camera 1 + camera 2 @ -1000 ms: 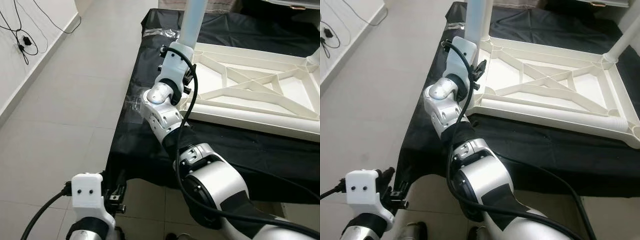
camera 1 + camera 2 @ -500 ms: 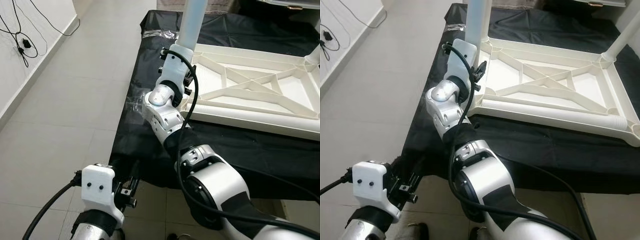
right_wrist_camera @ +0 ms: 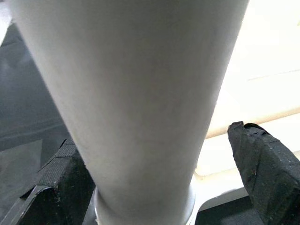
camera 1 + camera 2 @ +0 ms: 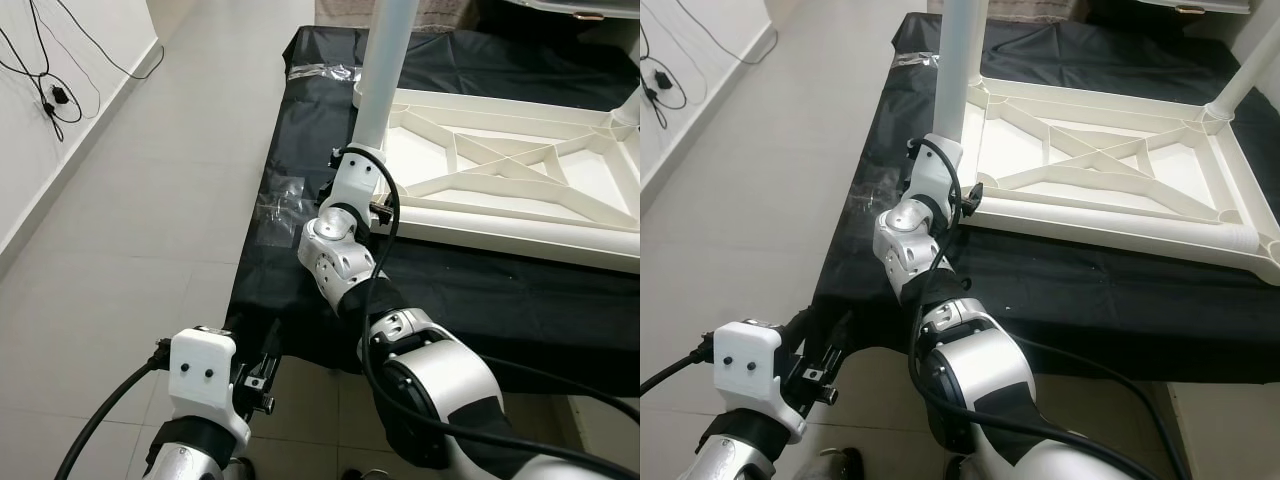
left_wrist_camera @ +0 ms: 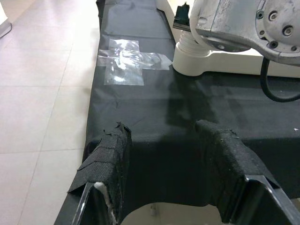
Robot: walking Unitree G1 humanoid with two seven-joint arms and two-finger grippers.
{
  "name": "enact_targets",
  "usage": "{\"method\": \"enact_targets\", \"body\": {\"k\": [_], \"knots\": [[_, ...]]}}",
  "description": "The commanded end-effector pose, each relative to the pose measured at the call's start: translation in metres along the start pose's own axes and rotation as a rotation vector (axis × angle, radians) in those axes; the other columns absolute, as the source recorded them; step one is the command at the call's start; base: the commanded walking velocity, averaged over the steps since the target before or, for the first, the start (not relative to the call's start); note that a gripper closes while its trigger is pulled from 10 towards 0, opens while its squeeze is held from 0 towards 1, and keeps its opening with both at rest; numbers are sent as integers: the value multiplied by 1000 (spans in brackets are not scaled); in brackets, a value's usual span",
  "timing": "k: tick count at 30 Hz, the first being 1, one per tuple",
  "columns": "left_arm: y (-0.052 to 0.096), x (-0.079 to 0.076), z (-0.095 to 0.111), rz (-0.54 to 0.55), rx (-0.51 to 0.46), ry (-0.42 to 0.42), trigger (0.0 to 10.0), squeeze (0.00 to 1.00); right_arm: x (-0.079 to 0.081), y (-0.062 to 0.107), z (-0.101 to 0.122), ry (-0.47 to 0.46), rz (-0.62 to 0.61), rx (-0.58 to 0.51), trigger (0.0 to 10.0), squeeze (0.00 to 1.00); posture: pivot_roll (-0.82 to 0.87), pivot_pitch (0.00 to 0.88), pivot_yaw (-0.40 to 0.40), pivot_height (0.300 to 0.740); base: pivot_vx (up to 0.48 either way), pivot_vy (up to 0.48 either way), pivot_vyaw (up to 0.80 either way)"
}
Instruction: Building children table
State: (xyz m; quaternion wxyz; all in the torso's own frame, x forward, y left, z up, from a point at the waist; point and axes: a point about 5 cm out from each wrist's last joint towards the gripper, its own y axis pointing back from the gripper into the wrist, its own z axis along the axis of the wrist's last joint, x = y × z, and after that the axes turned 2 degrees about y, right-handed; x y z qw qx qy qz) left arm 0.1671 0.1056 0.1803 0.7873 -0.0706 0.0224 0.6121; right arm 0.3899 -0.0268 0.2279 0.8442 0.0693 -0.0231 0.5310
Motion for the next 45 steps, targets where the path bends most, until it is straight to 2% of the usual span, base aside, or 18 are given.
{"method": "enact_targets", "body": {"k": [1, 4, 5, 8, 10, 12, 18, 22, 27, 31, 33, 36, 37, 38, 39, 41, 43, 45], "knots": [[1, 3, -7, 13, 30, -19, 10000, 0, 3, 3, -1, -22, 22, 8, 10000, 1000, 104, 189, -41, 740, 0, 0, 0], [0, 3, -9, 14, 34, -24, 10000, 0, 3, 3, 1, -34, 36, -2, 10000, 1000, 103, 183, -44, 740, 0, 0, 0], [0, 4, -9, 17, 35, -23, 10000, 0, 4, 3, 3, -53, 82, -3, 10000, 0, 103, 183, -44, 740, 0, 0, 0], [0, 4, -9, 18, 35, -21, 10000, 0, 5, 3, 4, -67, 114, -4, 10000, 0, 103, 183, -44, 740, 0, 0, 0], [0, 8, -12, 28, 42, -27, 10000, 0, -3, 0, 2, -61, 237, -34, 10000, 0, 91, 168, -42, 740, 0, 0, 0], [0, 8, -12, 28, 42, -27, 10000, 0, -3, 0, 2, -61, 237, -34, 10000, 0, 91, 168, -42, 740, 0, 0, 0], [-1, 14, -16, 36, 46, -37, 10000, 0, -40, -5, -24, 67, 358, -31, 10000, 0, 83, 150, -36, 740, 0, 0, 0], [-2, 14, -17, 36, 45, -41, 10000, 0, -44, -3, -27, 103, 383, -49, 10000, 0, 83, 150, -36, 740, 0, 0, 0], [-5, 20, -19, 38, 45, -52, 10000, 0, -51, 18, -43, 47, 655, 9, 10000, 0, 75, 131, -28, 740, 0, 0, 0], [-5, 23, -20, 51, 48, -58, 10000, 0, -62, 23, -46, 72, 722, -8, 10000, 0, 74, 127, -30, 740, 0, 0, 0], [-5, 28, -21, 89, 47, -54, 10000, 0, -80, 23, -49, 105, 753, -45, 10000, 0, 70, 121, -30, 740, 0, 0, 0], [-5, 32, -20, 120, 44, -47, 10000, 0, -87, 22, -50, 124, 758, -63, 10000, 0, 70, 118, -32, 740, 0, 0, 0], [-6, 44, -19, 208, 39, -76, 10000, 0, -109, 10, -53, 171, 685, -90, 10000, 0, 69, 105, -31, 740, 0, 0, 0], [-6, 49, -18, 239, 36, -91, 10000, 0, -117, 4, -54, 184, 650, -90, 10000, 0, 69, 105, -31, 740, 0, 0, 0], [-6, 49, -18, 239, 36, -91, 10000, 0, -117, 4, -54, 184, 650, -90, 10000, 0, 69, 105, -31, 740, 0, 0, 0], [-6, 61, -14, 326, 22, -121, 10000, 0, -132, -8, -54, 194, 564, -93, 10000, 0, 69, 97, -29, 740, 0, 0, -681], [-6, 66, -12, 358, 15, -130, 10000, 0, -136, -12, -54, 199, 533, -98, 10000, 0, 69, 97, -29, 740, 0, 0, -788], [-5, 81, -5, 456, -15, -145, 10000, 0, -144, -22, -51, 196, 466, -107, 10000, 0, 73, 84, -26, 740, 0, 0, -788]]}}
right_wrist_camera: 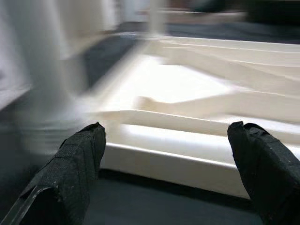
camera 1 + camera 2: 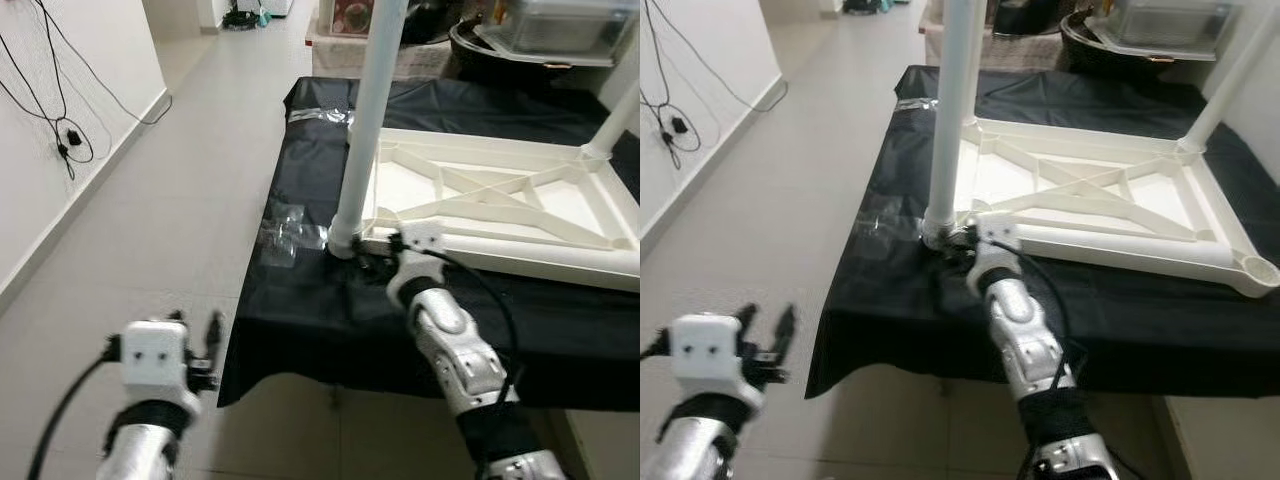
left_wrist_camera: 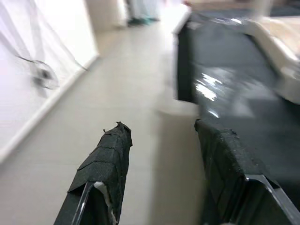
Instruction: Building children table
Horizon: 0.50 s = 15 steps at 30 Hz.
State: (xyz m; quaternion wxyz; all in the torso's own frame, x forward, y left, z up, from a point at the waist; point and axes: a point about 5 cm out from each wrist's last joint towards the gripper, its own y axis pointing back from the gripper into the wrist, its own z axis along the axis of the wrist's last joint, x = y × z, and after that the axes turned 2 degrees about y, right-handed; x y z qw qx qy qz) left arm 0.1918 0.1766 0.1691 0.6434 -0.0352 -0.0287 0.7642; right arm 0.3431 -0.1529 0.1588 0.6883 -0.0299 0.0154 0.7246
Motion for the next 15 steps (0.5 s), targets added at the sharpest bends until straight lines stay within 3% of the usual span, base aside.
{"method": "enact_targets", "body": {"k": [1, 3, 5, 11, 12, 14, 15], "knots": [[-1, 5, -3, 41, 20, -10, 10000, 0, -5, -2, 0, 8, -32, -5, 10000, 0, 73, 84, -26, 740, 0, 0, -788], [-5, 17, 1, 93, -1, -19, 10000, 0, -10, -4, 2, 1, -61, -10, 10000, 0, 75, 78, -23, 740, 0, 0, -788], [-5, 17, 1, 93, -1, -19, 10000, 0, -10, -4, 2, 1, -61, -10, 10000, 0, 75, 78, -23, 740, 0, 0, -788], [-13, 42, 9, 207, -45, -61, 10000, 0, -4, -11, 8, -19, -72, -12, 10000, 0, 79, 58, -32, 740, 0, 0, -778], [-13, 50, 12, 247, -55, -67, 10000, 0, -4, -12, 8, -29, -78, -8, 10000, 0, 81, 54, -35, 740, 0, 0, 0], [-13, 50, 12, 247, -55, -67, 10000, 0, -4, -12, 8, -29, -78, -8, 10000, 0, 81, 54, -35, 740, 0, 0, 0], [-13, 60, 15, 300, -68, -89, 10000, 0, -4, -15, 9, -31, -88, -17, 10000, 0, 87, 52, -38, 740, 0, 0, 0]]}}
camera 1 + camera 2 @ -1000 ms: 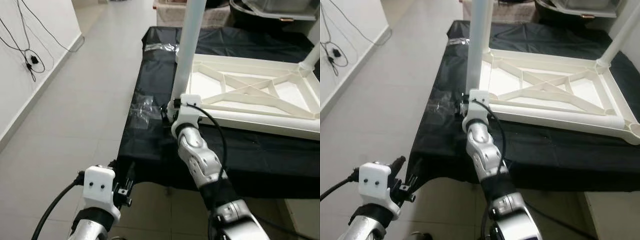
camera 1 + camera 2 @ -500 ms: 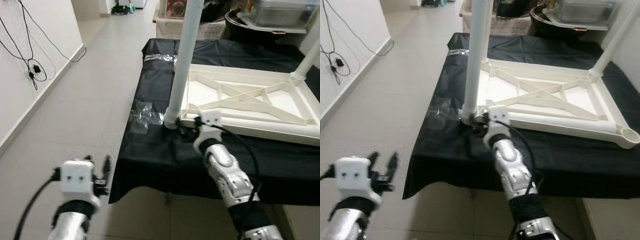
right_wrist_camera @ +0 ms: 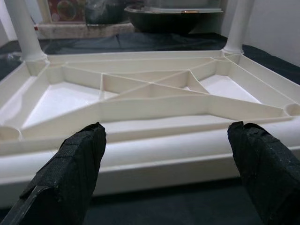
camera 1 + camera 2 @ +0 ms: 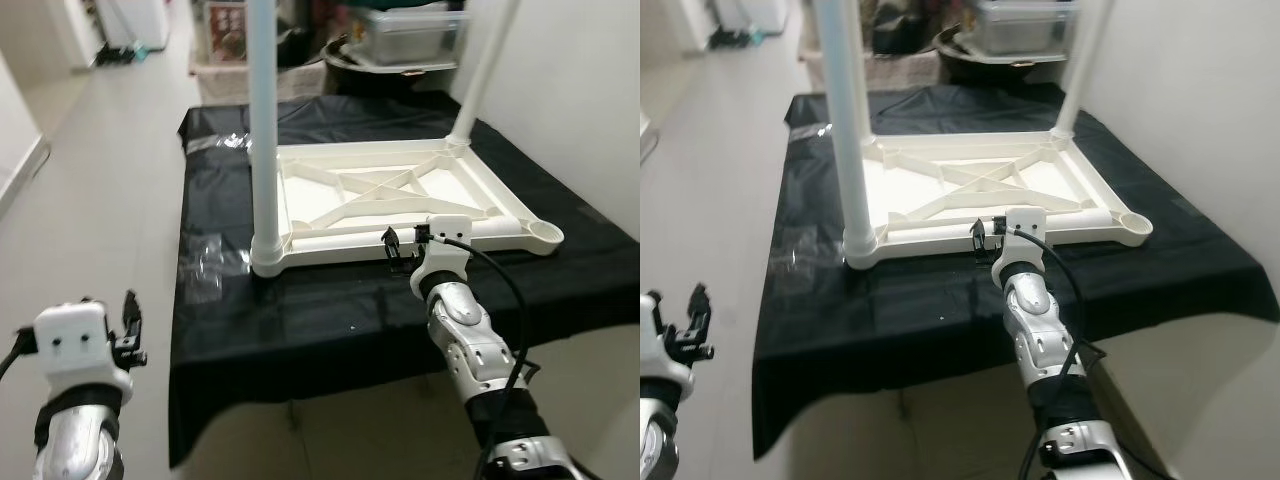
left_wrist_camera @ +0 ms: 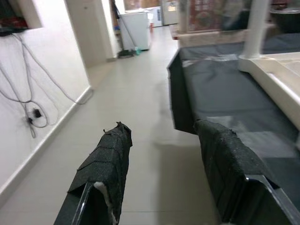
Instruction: Building children table
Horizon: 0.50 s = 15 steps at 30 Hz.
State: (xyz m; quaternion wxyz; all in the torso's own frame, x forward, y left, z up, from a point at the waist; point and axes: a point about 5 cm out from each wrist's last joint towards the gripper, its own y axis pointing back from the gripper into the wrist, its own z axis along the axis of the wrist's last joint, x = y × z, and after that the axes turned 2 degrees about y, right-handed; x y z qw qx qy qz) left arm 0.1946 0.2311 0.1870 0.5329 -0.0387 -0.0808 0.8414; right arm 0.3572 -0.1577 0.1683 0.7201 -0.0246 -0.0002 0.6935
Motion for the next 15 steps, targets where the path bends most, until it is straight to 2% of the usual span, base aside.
{"method": "enact_targets", "body": {"k": [1, 2, 4, 8, 10, 14, 15], "knots": [[-3, 17, 0, 84, 7, -37, 10000, 0, 3, -3, 1, -4, -1, -9, 10000, 0, 89, 50, -40, 740, 0, 0, 0], [-3, 17, 0, 84, 7, -37, 10000, 0, 3, -3, 1, -4, -1, -9, 10000, 0, 89, 50, -40, 740, 0, 0, 0], [-7, 35, 5, 168, -15, -68, 10000, 0, 4, -8, 4, -11, -10, -21, 10000, 0, 91, 50, -42, 740, 129, 0, 0], [-9, 41, 7, 187, -23, -64, 10000, 0, 5, -11, 7, -19, -5, -26, 10000, 0, 91, 50, -42, 740, 125, 0, 0], [-9, 40, 8, 187, -22, -61, 10000, 0, 6, -12, 7, -20, -4, -28, 10000, 0, 91, 50, -42, 740, 0, 0, 0], [-4, 14, -2, 94, 32, -11, 10000, 0, 10, -10, 4, -26, 6, -13, 10000, 0, 91, 50, -42, 740, 0, 0, 0], [-4, 14, -2, 94, 32, -11, 10000, 0, 10, -10, 4, -26, 6, -13, 10000, 0, 91, 50, -42, 740, 0, 0, 0]]}}
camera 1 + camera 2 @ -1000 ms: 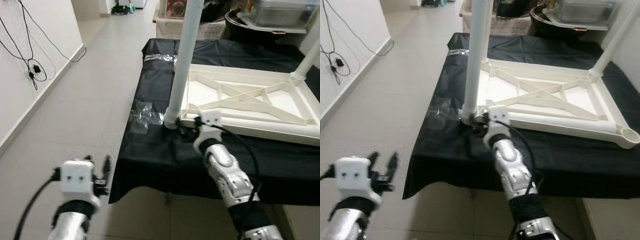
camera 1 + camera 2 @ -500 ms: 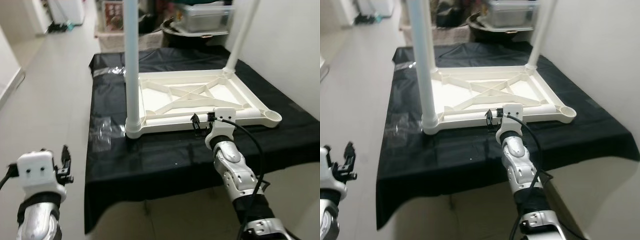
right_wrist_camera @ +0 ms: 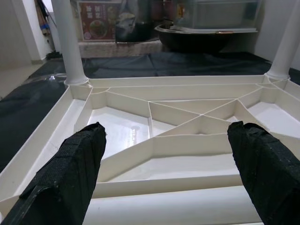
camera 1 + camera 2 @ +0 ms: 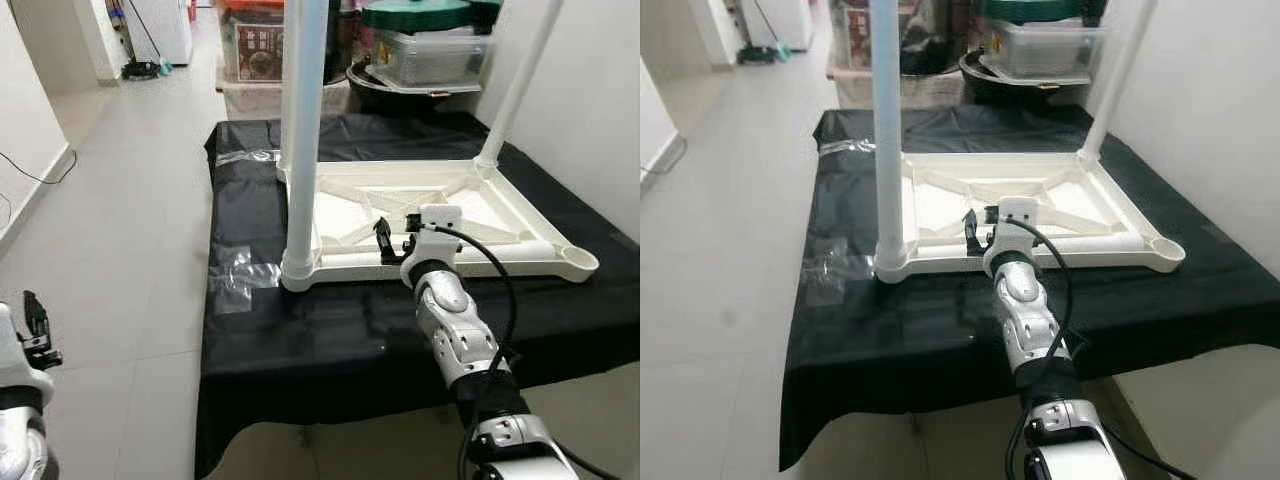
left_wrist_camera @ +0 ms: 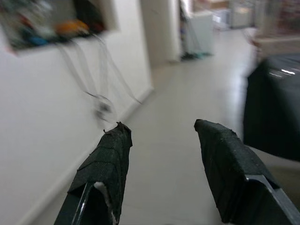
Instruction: Building children table
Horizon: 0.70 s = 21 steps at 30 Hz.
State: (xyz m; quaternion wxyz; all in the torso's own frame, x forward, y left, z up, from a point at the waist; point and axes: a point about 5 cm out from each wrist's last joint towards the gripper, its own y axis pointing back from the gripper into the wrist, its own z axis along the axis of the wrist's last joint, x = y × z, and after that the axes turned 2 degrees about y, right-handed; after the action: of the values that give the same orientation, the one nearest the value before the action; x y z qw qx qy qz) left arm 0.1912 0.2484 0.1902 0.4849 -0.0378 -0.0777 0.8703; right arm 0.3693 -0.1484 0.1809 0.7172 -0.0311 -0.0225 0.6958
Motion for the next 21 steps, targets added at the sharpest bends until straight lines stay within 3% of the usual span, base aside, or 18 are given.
{"method": "enact_targets", "body": {"k": [1, 10, 21], "knots": [[4, -8, -7, -39, 40, 4, 10000, 0, 0, 3, -10, -3, 1, 32, 10000, 0, 91, 50, -42, 740, 0, 0, 0], [19, -35, -23, -156, 134, 23, 10000, 0, 14, 12, -22, -18, 95, 60, 10000, 0, 20, 58, -35, 740, -53, 0, 0], [22, -40, -31, -182, 168, 20, 10000, 0, 23, 22, -26, -32, 141, 60, 10000, 0, -17, 59, -10, 740, -292, 0, 0]]}}
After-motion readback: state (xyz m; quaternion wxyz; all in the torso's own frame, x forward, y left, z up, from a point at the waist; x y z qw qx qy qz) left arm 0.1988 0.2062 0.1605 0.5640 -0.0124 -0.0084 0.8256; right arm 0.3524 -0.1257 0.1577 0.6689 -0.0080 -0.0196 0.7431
